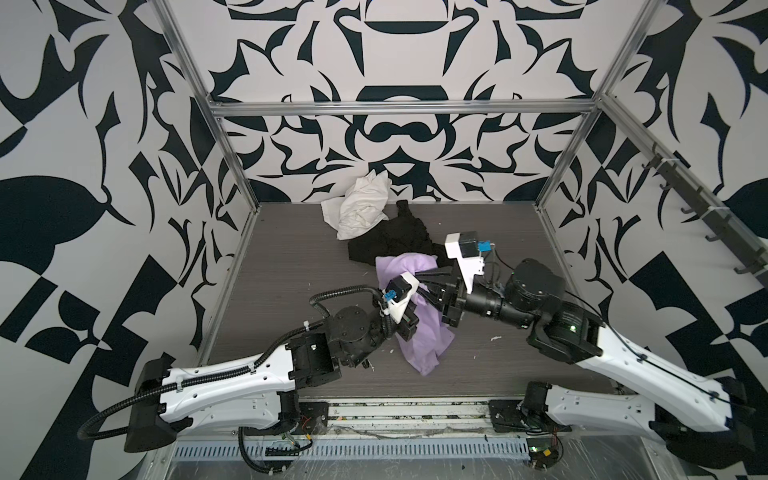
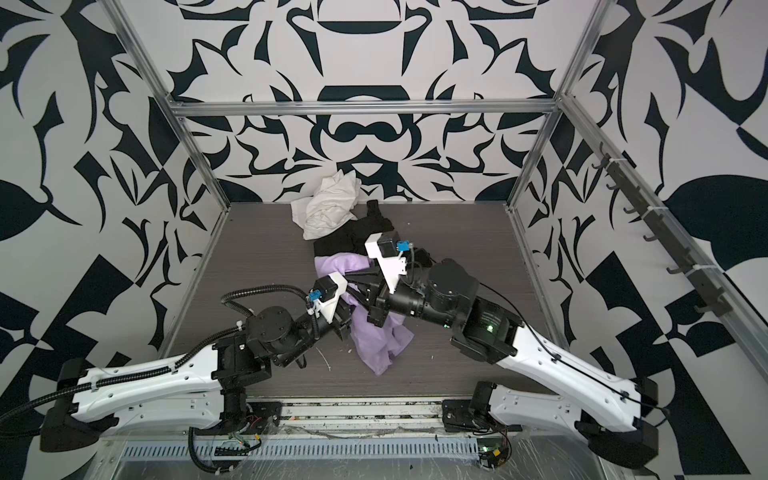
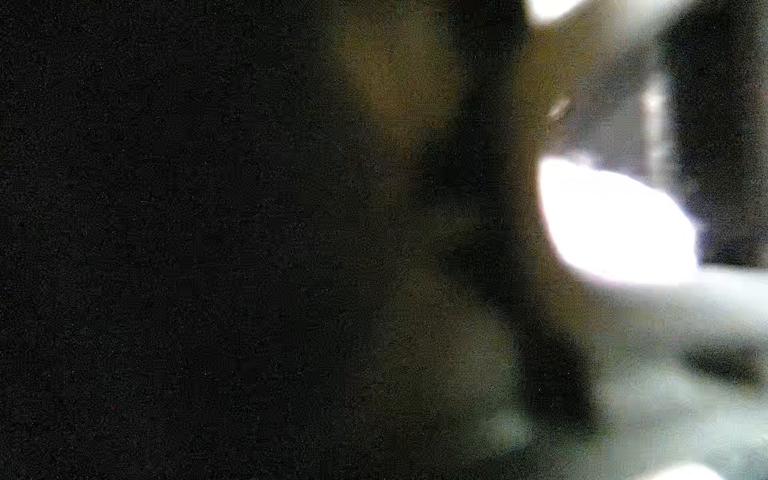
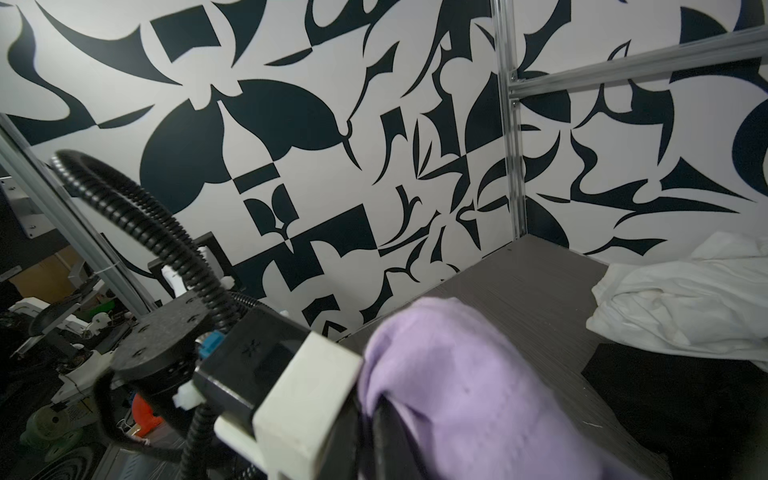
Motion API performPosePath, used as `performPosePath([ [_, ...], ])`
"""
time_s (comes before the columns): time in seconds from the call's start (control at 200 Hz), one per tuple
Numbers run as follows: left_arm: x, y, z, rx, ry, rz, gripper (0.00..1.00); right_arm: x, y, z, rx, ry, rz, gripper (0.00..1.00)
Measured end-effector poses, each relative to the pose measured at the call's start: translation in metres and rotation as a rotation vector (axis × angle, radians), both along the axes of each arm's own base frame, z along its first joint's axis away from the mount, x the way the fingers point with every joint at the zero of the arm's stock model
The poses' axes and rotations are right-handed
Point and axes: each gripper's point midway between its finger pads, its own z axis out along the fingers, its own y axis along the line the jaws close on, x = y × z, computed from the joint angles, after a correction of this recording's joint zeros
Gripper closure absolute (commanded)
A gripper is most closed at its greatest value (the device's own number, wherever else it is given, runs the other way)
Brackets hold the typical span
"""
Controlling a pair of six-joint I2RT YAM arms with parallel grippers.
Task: Pick out a specific cloth from the pile
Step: 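Carry the lavender cloth with both grippers toward the robot and lower it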
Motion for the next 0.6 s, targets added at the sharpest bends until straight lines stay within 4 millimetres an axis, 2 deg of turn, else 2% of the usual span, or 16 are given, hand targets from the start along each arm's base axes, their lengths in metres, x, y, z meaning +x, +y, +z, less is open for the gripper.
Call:
performPosePath([
  [0.08, -0.002, 0.002, -0.013, 0.027, 0.002, 0.005, 1.0, 0.004, 0.017, -0.031, -0.062, 0.042, 0.023, 1.0],
  [0.13, -0.001, 0.006, -0.034, 0.072, 0.017, 0.016, 1.0, 0.011, 0.024, -0.047, -0.088, 0.066, 0.016, 1.0],
  [0.185, 0.0, 0.01, -0.053, 0.117, 0.032, 0.028, 1.0, 0.019, 0.028, -0.068, -0.126, 0.099, -0.002, 1.0],
  [0.265, 0.0, 0.015, -0.076, 0.164, 0.062, 0.035, 1.0, 0.021, 0.028, -0.092, -0.169, 0.139, -0.006, 1.0],
  [0.33, -0.001, 0.016, -0.084, 0.174, 0.078, 0.033, 1.0, 0.02, 0.028, -0.102, -0.18, 0.156, -0.005, 1.0],
  [0.6, -0.013, 0.011, -0.101, 0.204, 0.139, -0.029, 1.0, 0.013, 0.017, -0.118, -0.17, 0.195, -0.011, 1.0],
])
